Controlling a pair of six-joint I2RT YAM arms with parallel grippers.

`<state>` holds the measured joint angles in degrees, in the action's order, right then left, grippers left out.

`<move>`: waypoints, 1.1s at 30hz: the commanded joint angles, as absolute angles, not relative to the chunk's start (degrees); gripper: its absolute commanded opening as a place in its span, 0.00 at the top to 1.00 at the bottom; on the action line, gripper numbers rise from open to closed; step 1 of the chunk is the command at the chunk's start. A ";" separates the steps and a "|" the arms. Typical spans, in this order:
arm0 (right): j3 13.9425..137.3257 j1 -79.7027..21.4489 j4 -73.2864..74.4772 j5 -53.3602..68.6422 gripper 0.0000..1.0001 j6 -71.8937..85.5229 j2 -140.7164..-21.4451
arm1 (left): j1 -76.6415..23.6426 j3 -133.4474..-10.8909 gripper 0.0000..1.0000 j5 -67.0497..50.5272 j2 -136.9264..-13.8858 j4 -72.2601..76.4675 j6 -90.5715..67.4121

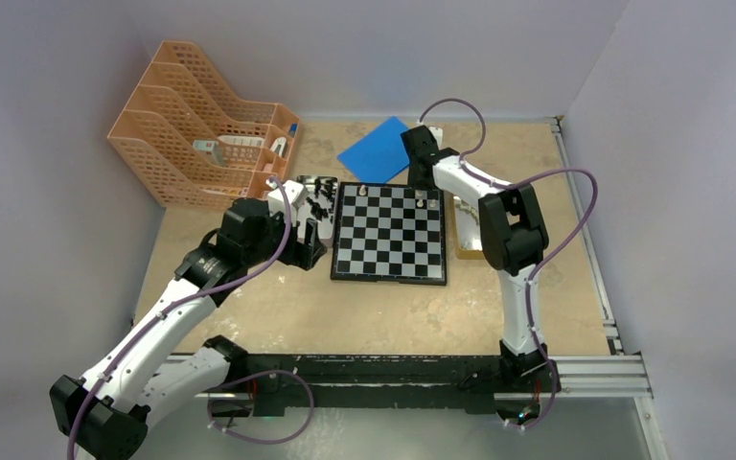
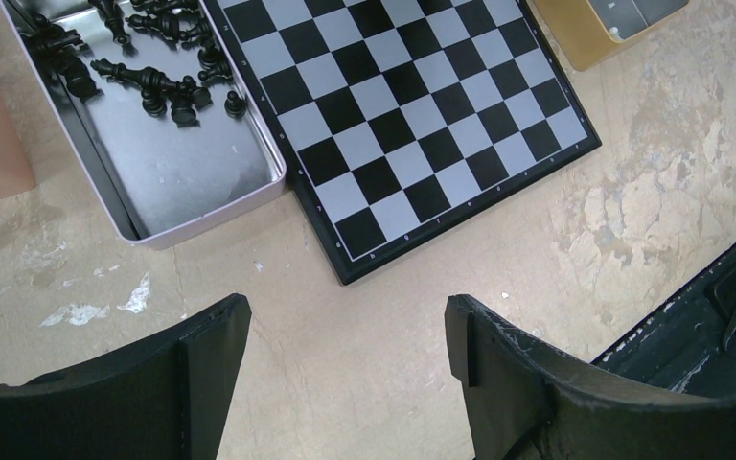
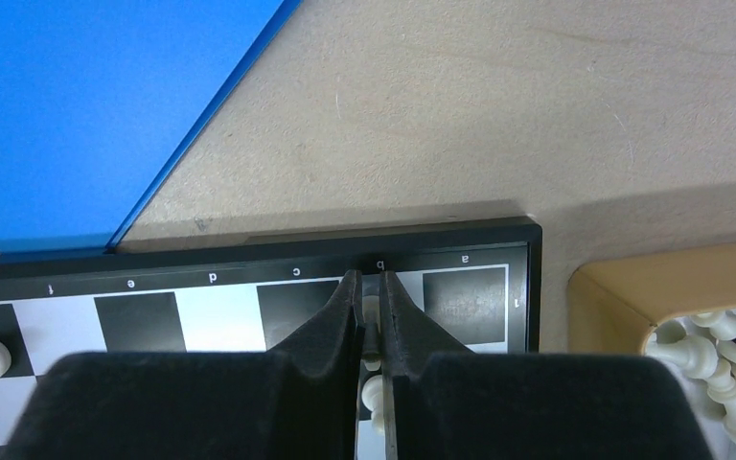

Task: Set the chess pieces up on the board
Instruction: Place the chess piece on the chessboard.

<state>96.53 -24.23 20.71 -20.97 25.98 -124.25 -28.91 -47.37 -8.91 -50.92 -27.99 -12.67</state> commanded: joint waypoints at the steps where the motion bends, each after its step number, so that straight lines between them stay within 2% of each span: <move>1: 97.70 -24.43 22.14 -20.02 0.91 27.13 -123.60 | -28.62 -48.34 0.25 -8.79 -50.23 -26.78 -11.96; 25: 98.17 -24.43 24.05 -22.97 0.88 27.67 -124.56 | -28.65 -48.38 0.25 -8.88 -50.27 -26.76 -12.04; 33: 99.21 -24.43 24.32 -23.20 0.81 27.90 -125.13 | -28.65 -48.35 0.25 -8.87 -50.27 -26.76 -12.04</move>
<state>96.53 -24.27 21.91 -21.58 27.05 -124.49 -28.91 -47.37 -8.91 -50.89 -27.99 -12.64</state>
